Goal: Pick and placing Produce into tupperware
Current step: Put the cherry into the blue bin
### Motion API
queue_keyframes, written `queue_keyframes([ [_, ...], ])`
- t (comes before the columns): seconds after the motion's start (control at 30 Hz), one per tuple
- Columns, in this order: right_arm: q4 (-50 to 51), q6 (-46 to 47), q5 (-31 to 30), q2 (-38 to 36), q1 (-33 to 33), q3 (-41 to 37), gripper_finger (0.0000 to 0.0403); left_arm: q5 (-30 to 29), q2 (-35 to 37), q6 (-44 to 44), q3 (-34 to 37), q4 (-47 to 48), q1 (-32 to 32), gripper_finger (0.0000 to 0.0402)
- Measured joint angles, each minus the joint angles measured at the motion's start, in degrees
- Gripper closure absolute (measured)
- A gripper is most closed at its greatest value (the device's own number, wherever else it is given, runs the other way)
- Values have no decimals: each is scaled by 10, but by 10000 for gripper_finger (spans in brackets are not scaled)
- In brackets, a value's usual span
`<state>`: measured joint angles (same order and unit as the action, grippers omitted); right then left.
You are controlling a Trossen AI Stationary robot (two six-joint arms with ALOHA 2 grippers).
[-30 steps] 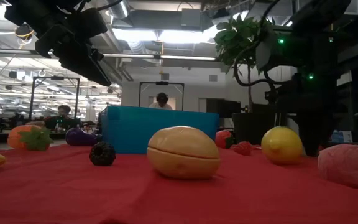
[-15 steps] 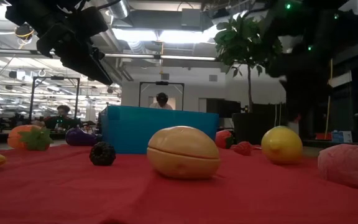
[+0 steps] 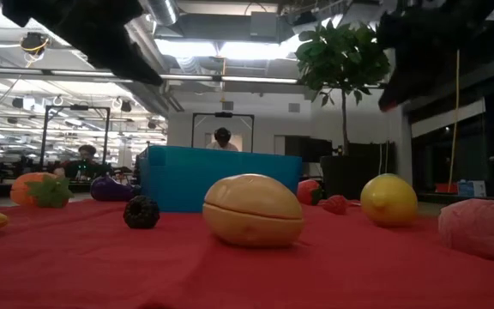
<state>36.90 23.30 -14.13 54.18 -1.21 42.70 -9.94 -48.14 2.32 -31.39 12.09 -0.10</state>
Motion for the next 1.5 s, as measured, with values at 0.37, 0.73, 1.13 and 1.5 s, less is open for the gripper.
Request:
queue_keyframes([
  [0.37, -170, -101, 23, -87, -1, -105, 305, 0, 158, -37, 127, -73, -33, 305],
  [0.73, -515, -162, 196, -176, 0, -314, 305, 0, 228, -37, 147, -83, -58, 305],
  [1.13, -601, -206, 261, -191, 0, -361, 305, 9, 215, -38, 147, -89, -77, 305],
  [1.5, -603, -190, 108, -191, 0, -361, 305, 9, 215, -38, 147, -93, -79, 305],
])
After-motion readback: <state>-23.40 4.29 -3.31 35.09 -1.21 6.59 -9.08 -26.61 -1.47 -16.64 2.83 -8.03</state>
